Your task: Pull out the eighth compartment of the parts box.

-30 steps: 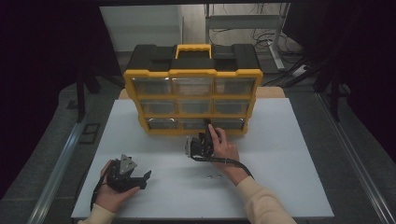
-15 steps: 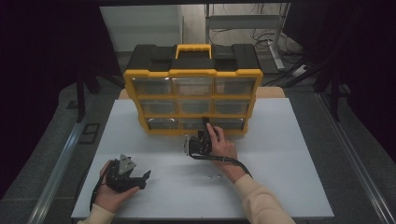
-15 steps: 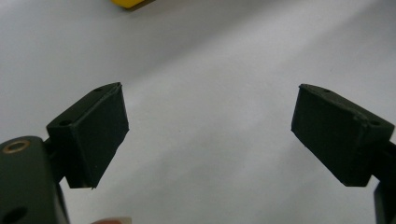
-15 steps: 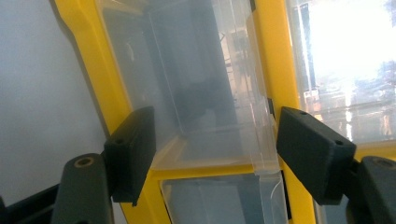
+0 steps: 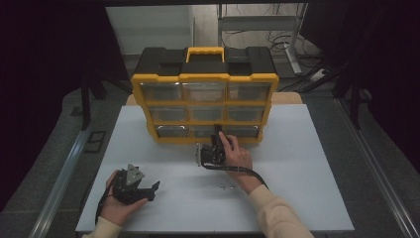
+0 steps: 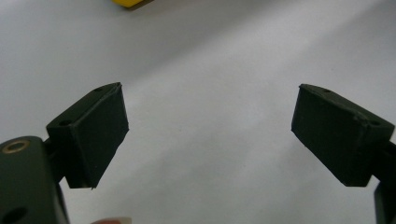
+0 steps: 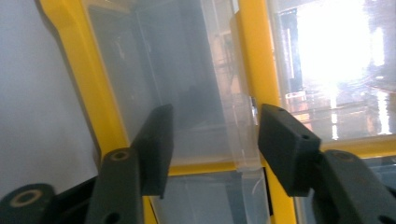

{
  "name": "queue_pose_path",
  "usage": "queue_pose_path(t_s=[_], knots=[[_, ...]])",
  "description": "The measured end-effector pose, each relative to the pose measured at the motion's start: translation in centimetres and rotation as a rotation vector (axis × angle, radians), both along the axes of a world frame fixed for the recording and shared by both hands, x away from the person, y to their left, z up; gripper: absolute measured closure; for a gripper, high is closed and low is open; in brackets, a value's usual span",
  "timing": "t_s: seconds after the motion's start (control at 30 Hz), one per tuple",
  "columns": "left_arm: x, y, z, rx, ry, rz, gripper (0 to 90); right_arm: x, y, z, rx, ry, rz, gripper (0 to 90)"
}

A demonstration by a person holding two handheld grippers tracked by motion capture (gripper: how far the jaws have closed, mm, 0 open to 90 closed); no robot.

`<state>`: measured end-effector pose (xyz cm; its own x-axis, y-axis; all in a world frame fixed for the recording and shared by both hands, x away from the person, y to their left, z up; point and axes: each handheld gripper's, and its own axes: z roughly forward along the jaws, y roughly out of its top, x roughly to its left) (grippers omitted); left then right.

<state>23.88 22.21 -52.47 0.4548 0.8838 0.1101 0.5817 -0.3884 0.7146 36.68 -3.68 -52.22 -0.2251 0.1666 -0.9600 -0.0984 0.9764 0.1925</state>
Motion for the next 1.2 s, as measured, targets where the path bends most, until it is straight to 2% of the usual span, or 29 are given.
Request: queue_pose_path(t_s=[0.03,0.07,0.1,0.13,0.33,0.4,0.47,0.5,0.53,1.07,1.1,1.13,1.17,1.2], knots=[[0.0,0.01,-0.01,0.0,0.0,0.0,11.4,-0.01,-0.01,0.02,-0.002,-0.005,-0.001,52.2],[0.0,0.02,-0.01,0.0,0.0,0.001,11.4,0.13,-0.06,0.09,-0.006,0.016,0.014,54.4],[0.01,0.04,0.0,0.0,0.0,0.001,11.4,0.31,-0.09,0.0,0.002,0.012,0.033,55.7],[0.0,0.04,0.01,0.0,-0.001,0.002,11.4,0.1,-0.06,0.15,-0.015,0.013,0.011,57.7],[-0.05,0.02,0.04,0.002,-0.001,-0.001,11.4,0.08,0.05,0.23,-0.02,-0.022,0.0,67.4],[-0.04,0.02,0.02,0.003,-0.001,-0.001,11.4,0.33,0.04,0.08,-0.005,-0.036,0.022,69.8],[-0.04,0.02,0.01,0.002,-0.001,-0.001,11.4,0.29,0.02,0.17,-0.005,-0.038,0.018,72.7],[-0.03,0.02,0.02,0.002,-0.001,-0.001,11.4,0.1,0.02,0.4,-0.022,-0.035,0.0,72.9],[-0.03,0.01,0.02,0.002,-0.001,-0.001,11.4,0.08,0.03,0.41,-0.017,-0.03,-0.003,73.0],[-0.03,0.0,0.01,0.003,0.0,-0.003,11.4,0.06,-0.1,0.44,-0.021,-0.033,0.004,74.5],[-0.03,0.0,0.01,0.003,0.0,-0.002,11.4,0.31,-0.16,0.28,-0.006,-0.042,0.032,74.5],[-0.03,0.01,0.01,0.003,0.0,-0.002,11.4,-0.05,-0.14,0.35,-0.023,-0.072,-0.001,74.6],[-0.03,0.0,0.01,0.003,0.0,-0.003,11.4,-0.1,-0.16,0.27,-0.03,-0.097,-0.007,74.8],[-0.03,0.0,0.01,0.002,0.0,-0.003,11.4,-0.11,-0.21,0.29,-0.039,-0.101,-0.002,74.9]])
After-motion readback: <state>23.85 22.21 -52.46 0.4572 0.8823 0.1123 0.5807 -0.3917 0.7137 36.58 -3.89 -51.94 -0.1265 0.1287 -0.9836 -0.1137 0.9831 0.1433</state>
